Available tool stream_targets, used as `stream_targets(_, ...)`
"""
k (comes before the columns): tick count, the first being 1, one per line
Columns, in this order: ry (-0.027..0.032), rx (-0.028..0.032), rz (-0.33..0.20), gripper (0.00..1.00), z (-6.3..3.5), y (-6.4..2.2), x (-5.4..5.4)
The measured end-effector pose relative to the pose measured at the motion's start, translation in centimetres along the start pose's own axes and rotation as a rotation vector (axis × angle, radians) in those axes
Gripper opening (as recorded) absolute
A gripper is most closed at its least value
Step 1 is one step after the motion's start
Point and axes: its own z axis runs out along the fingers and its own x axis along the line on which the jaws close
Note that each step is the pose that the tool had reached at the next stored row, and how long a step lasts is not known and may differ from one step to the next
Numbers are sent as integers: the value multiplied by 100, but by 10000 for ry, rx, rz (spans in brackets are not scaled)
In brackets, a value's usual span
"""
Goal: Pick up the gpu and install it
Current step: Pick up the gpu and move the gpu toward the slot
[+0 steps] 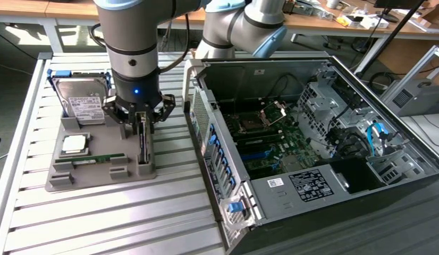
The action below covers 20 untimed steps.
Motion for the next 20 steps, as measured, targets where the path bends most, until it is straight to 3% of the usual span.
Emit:
stream_targets(12,1,0,0,42,39,1,6)
stream_targets(14,1,0,0,28,39,1,6)
stream_targets(20,0,1,0,27,39,1,6)
